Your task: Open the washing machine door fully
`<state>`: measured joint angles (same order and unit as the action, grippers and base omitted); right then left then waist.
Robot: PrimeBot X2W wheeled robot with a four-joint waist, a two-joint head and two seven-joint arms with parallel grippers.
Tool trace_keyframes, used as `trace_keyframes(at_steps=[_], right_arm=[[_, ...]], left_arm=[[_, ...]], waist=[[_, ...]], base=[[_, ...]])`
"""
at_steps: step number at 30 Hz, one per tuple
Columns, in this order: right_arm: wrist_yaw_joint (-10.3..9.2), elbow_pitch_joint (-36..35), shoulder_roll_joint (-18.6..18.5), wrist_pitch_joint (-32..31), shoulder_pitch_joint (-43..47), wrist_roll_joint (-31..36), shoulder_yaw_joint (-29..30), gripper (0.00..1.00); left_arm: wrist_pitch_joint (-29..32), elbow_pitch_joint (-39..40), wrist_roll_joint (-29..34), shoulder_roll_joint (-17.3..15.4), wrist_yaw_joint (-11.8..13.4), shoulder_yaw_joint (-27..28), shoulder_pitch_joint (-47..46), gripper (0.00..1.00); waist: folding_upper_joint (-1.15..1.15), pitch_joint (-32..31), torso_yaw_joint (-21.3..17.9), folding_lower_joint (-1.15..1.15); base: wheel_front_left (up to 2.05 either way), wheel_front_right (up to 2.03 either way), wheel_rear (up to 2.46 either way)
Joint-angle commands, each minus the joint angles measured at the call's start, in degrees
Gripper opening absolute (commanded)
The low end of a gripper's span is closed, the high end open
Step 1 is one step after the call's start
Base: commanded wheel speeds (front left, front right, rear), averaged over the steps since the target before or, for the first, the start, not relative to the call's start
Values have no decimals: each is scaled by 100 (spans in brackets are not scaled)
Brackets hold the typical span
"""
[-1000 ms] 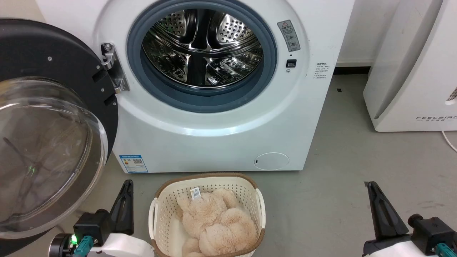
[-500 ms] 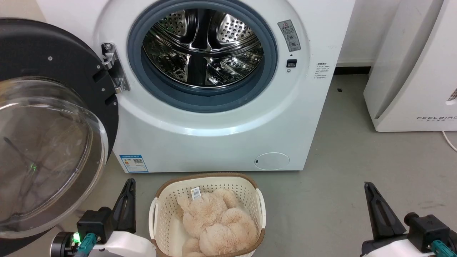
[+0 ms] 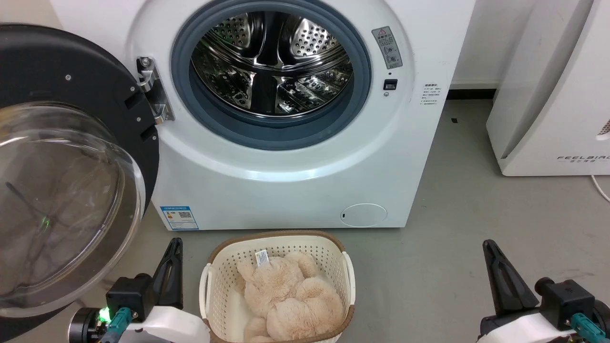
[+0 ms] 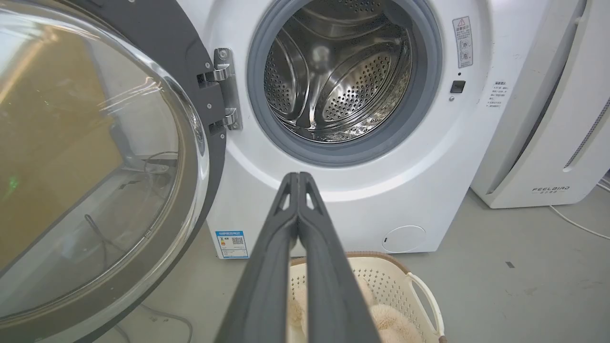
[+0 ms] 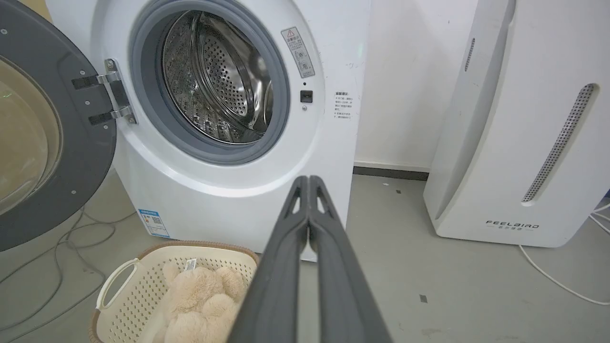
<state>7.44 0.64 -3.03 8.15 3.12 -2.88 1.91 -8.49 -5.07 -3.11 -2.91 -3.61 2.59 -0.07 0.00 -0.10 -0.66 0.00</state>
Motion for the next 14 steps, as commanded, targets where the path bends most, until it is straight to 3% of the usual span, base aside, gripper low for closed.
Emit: trace_keyframes(at_steps=[1, 14], right_arm=[[2, -29, 7, -39, -76, 46, -18, 0], [3, -36, 9, -192, -123, 94, -52, 0]], left_arm=[[54, 51, 40, -3, 42, -15, 4, 0], [211, 141, 94, -2, 105, -63, 4, 0]], waist=[[0, 0, 2, 0], [0, 2, 15, 0]], base=[[0, 0, 0], [0, 0, 0]])
